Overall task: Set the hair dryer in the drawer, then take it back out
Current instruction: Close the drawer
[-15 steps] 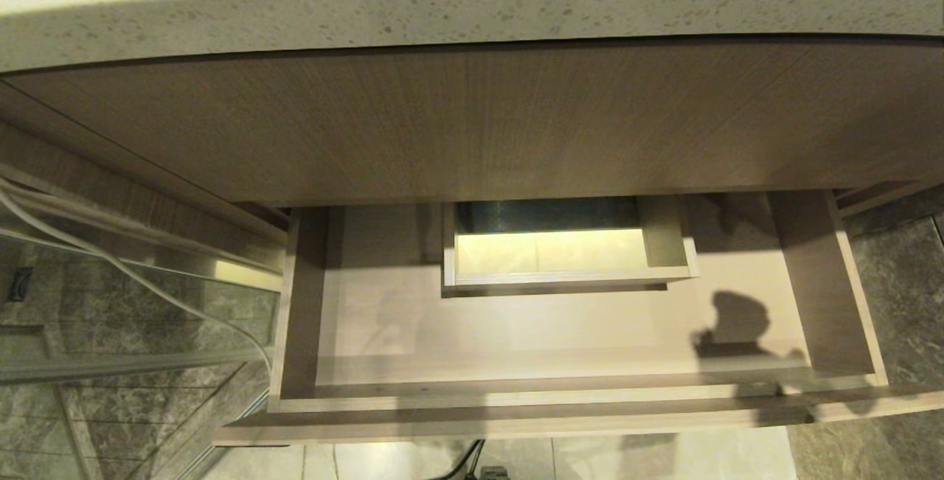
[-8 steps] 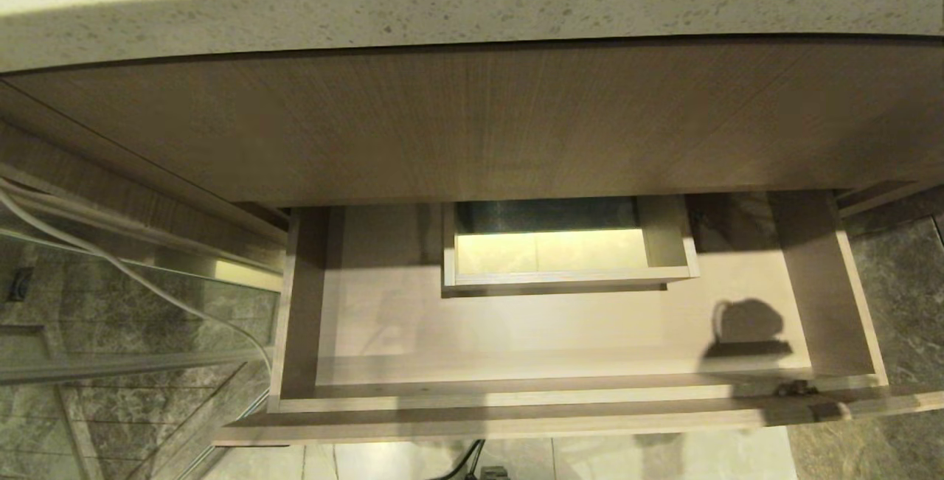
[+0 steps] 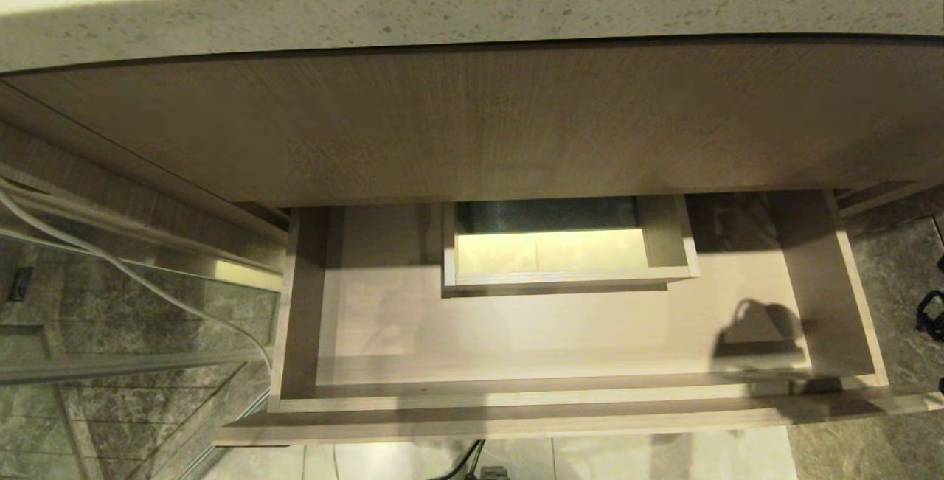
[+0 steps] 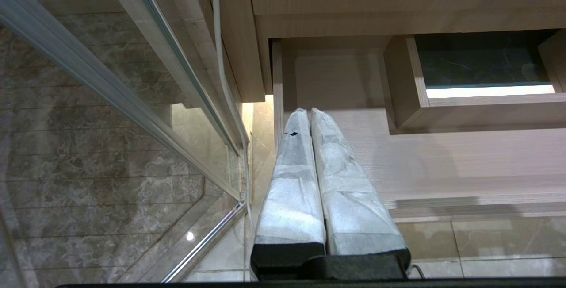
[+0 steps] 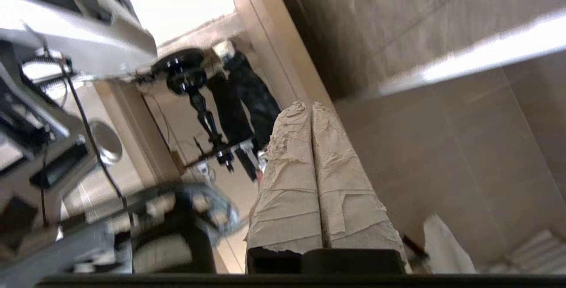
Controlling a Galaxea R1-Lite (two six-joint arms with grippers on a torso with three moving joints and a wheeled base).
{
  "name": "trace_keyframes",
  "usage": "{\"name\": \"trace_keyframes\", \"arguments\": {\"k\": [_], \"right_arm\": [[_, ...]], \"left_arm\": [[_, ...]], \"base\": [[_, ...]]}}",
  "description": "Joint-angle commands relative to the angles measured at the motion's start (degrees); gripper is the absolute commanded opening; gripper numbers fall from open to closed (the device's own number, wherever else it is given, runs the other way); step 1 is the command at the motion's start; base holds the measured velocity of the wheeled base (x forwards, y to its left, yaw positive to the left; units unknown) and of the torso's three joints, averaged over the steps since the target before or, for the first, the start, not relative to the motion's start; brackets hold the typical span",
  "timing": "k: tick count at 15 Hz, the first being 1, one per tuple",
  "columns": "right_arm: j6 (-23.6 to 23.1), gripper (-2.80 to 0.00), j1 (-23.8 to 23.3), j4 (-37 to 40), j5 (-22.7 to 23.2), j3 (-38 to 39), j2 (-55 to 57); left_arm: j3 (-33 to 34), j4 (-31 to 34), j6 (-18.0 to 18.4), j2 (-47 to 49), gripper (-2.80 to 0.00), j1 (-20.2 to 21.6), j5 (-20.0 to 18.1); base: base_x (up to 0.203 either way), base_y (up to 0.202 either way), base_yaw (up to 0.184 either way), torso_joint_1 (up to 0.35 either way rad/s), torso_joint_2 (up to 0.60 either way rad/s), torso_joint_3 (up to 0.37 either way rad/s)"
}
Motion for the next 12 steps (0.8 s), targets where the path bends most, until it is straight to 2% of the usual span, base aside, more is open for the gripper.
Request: {"name": "trace_keyframes", "arguments": {"k": [1,3,5,12], "right_arm": [[-1.8,-2.80,-1.4,-2.7,0.4,-0.6,5.0],[-4.8,-2.80,-2.4,-7.8,2.4,-0.6,6.9],[-5.8,-2.80,-2.7,-10.9,3.1,-0.8,9.5],[-6.4,-2.80,-4.2,-13.4,3.4,-5.3,13.8]], "left_arm": [[2.3,-0.1,-0.1,0.0,-2.80,0.0,0.0],[2.3,-0.1,-0.1,0.0,-2.80,0.0,0.0],[2.3,-0.1,-0.1,0.0,-2.80,0.0,-0.1],[2.3,-0.1,-0.1,0.0,-2.80,0.0,0.0]], "base": [[0.000,0.000,0.000,0.000,0.00,0.000],[0.000,0.000,0.000,0.000,0.00,0.000],[0.000,0.000,0.000,0.000,0.00,0.000],[0.000,0.000,0.000,0.000,0.00,0.000]]}}
